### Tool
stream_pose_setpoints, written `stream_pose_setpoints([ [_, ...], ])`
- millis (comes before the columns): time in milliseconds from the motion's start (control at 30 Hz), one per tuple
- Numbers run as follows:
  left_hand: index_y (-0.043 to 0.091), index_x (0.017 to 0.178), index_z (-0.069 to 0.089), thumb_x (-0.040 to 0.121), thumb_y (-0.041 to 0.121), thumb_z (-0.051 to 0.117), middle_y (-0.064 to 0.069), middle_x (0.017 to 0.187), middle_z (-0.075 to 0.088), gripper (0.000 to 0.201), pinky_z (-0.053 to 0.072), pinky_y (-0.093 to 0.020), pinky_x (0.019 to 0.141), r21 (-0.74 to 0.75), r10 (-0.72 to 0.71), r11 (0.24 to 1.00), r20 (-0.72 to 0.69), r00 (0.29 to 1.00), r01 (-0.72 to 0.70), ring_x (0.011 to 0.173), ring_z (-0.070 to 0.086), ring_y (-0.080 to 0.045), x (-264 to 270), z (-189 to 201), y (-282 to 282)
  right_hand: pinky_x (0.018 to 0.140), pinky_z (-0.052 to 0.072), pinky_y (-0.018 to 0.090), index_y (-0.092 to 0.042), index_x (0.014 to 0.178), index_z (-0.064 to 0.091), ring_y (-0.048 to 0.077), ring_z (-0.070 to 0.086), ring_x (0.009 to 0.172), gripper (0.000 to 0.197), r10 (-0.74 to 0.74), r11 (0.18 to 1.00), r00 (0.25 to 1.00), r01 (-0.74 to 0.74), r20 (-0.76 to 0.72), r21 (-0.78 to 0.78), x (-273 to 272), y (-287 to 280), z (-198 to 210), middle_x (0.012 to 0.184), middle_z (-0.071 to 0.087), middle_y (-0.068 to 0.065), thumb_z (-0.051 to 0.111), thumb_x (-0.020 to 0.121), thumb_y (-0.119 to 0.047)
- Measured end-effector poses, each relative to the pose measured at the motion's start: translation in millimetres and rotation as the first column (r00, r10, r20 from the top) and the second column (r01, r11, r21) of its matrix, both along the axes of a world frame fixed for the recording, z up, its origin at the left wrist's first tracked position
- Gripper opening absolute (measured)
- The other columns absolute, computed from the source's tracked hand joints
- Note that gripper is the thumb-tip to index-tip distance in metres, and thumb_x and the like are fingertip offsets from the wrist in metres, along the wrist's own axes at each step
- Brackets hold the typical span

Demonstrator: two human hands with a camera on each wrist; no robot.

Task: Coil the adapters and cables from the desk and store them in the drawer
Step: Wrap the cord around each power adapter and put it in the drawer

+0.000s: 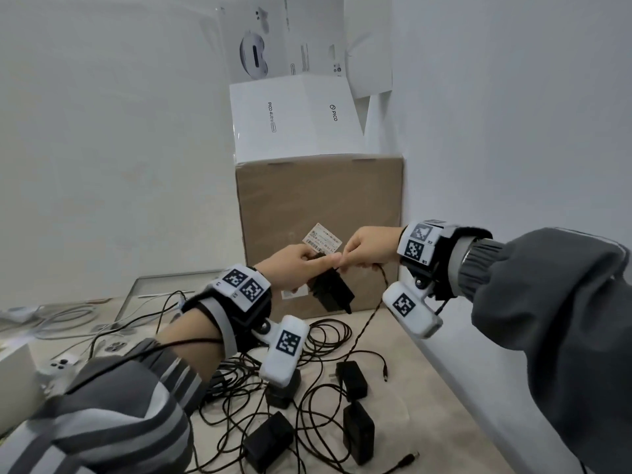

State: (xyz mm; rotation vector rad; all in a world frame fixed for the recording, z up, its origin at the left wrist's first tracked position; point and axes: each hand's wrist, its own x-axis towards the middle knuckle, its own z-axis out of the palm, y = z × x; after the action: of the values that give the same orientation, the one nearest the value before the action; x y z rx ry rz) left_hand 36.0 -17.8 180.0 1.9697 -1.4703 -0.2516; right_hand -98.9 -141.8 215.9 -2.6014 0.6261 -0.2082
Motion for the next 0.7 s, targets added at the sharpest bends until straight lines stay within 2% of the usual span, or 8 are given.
stream_pose_setpoints([
  [67,0.015,0.059,0.045,0.084,0.062,0.055,0.005,0.051,0.042,0.054,0.032,-0.024,0.048,-0.013,0.068,0.998,0.038,0.997,-0.067,0.046,0.038,-0.014,4,-12,-7,0.047,0.036,0.022,-0.003,0.081,0.071,0.015,0.042,0.052,0.018,-0.031,0.995,0.995,0.022,0.094,0.092,5,7,-5,0.061,0.052,0.003,0.064,0.085,-0.019],
  [133,0.014,0.061,0.045,0.084,0.064,0.054,0.001,0.053,0.045,0.056,0.029,-0.027,0.049,-0.059,0.163,0.985,0.035,0.986,-0.161,0.048,0.039,-0.015,11,-26,-16,0.049,0.038,0.024,-0.009,0.076,0.071,0.016,0.045,0.054,0.014,-0.066,0.987,0.982,0.038,0.179,0.156,11,14,-12,0.066,0.057,0.007,0.06,0.084,-0.008],
  [233,-0.005,0.096,0.059,0.085,0.067,0.048,-0.021,0.086,0.064,0.074,0.032,-0.029,0.05,-0.118,0.34,0.927,-0.136,0.93,-0.356,0.066,0.054,-0.023,22,-38,-28,0.051,0.038,0.021,-0.007,0.094,0.073,0.015,0.045,0.053,0.016,-0.097,0.976,0.954,0.034,0.285,0.217,17,26,-22,0.054,0.056,-0.001,0.063,0.083,-0.001],
  [300,-0.008,0.108,0.057,0.087,0.067,0.044,-0.021,0.094,0.065,0.079,0.034,-0.026,0.048,-0.143,0.373,0.888,-0.334,0.866,-0.438,0.068,0.057,-0.025,22,-38,-30,0.046,0.039,0.016,-0.006,0.11,0.068,0.012,0.045,0.051,0.028,-0.131,0.957,0.91,0.013,0.393,0.291,20,33,-31,0.056,0.057,-0.003,0.058,0.086,0.001],
  [400,-0.001,0.09,0.061,0.089,0.063,0.046,-0.008,0.062,0.058,0.066,0.038,-0.023,0.048,-0.288,0.163,0.806,-0.732,0.661,-0.517,0.048,0.048,-0.019,26,-31,-34,0.048,0.043,0.012,-0.001,0.12,0.06,0.009,0.05,0.053,0.029,-0.093,0.921,0.823,-0.143,0.56,0.362,20,47,-47,0.073,0.061,0.002,0.047,0.095,-0.001],
  [533,0.007,0.084,0.05,0.096,0.054,0.041,-0.004,0.053,0.051,0.05,0.031,-0.016,0.034,-0.418,-0.29,0.675,-0.908,0.302,-0.608,0.033,0.04,-0.009,20,-1,-20,0.06,0.042,0.018,-0.013,0.086,0.066,0.008,0.048,0.055,0.02,0.051,0.857,0.832,-0.32,0.552,0.403,15,51,-72,0.066,0.058,-0.001,0.05,0.097,-0.013],
  [633,0.013,0.086,0.055,0.099,0.053,0.031,-0.002,0.053,0.056,0.048,0.021,-0.015,0.032,-0.516,-0.452,0.749,-0.857,0.249,-0.416,0.032,0.034,-0.006,16,28,6,0.06,0.039,0.019,-0.02,0.077,0.066,0.009,0.044,0.056,0.025,0.133,0.891,0.892,-0.298,0.432,0.341,12,39,-91,0.06,0.052,-0.003,0.052,0.097,-0.023],
  [700,0.017,0.079,0.059,0.096,0.054,0.036,-0.001,0.056,0.054,0.046,0.018,-0.015,0.035,-0.49,-0.396,0.839,-0.848,0.351,-0.238,0.034,0.033,-0.008,18,35,20,0.058,0.036,0.024,-0.023,0.073,0.068,0.012,0.042,0.056,0.028,0.119,0.943,0.924,-0.22,0.364,0.25,8,22,-92,0.059,0.05,-0.001,0.053,0.096,-0.03],
])
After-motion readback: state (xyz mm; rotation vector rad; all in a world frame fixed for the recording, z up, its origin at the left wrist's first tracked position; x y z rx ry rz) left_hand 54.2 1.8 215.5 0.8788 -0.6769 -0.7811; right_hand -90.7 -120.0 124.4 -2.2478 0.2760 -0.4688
